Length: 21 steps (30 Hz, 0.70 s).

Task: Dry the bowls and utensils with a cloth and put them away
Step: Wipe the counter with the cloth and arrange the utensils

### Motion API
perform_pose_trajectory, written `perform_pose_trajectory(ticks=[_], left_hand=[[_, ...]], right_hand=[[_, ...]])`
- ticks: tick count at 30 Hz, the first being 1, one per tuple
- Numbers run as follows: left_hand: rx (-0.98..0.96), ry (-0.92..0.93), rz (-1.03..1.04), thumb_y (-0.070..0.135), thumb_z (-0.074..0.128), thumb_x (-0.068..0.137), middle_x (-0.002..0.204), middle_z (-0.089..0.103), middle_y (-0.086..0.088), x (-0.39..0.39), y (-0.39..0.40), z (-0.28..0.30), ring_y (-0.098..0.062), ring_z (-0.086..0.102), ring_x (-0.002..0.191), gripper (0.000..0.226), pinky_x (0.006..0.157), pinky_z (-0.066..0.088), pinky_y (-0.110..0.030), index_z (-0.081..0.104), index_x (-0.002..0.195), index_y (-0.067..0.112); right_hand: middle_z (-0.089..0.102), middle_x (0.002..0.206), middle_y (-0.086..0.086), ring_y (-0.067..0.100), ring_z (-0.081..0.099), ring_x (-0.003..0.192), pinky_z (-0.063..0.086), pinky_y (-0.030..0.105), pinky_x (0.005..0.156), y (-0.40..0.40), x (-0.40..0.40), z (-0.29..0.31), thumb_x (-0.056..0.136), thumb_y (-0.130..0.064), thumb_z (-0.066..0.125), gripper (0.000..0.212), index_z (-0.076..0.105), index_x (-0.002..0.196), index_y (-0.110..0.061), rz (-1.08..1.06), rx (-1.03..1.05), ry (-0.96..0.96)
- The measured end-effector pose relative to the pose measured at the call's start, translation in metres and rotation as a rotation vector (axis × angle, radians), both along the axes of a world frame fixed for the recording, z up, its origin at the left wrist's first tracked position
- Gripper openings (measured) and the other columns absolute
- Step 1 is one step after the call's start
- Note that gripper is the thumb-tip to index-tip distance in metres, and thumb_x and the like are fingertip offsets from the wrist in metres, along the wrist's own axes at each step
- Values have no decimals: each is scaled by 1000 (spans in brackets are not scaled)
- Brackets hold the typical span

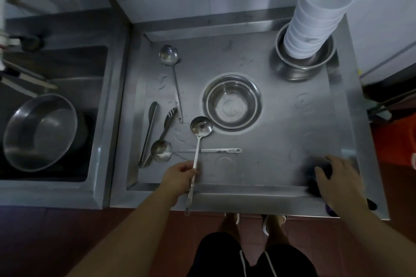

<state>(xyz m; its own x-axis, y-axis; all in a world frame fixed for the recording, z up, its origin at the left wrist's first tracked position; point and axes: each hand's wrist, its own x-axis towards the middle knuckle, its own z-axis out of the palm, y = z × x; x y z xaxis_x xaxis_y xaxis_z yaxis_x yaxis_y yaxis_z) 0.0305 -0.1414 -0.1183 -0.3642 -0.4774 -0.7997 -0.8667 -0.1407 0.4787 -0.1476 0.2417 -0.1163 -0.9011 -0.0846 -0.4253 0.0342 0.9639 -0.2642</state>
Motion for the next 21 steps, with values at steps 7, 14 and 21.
perform_pose_trajectory(ticks=[7,14,21], left_hand=[[25,-33,11,12,69,97,91,77,-7,1,-11,-9,-18,66,77,14,68,59,-28,81,100,20],[-139,-80,-254,13,66,96,92,76,-5,3,-15,-12,-27,73,88,18,85,62,-42,76,109,20],[-390,-157,-458,21,61,92,95,73,-2,3,-7,-3,-22,70,83,17,78,57,-37,70,107,18]], right_hand=[[58,145,19,41,52,133,44,53,112,-7,2,2,101,-32,64,53,53,147,-8,-56,30,-27],[62,136,20,41,58,121,50,55,105,-5,8,6,100,-34,65,51,54,142,-9,-80,61,-34],[63,129,20,42,58,119,49,51,104,1,16,6,97,-31,69,47,57,134,-6,-73,60,-48]])
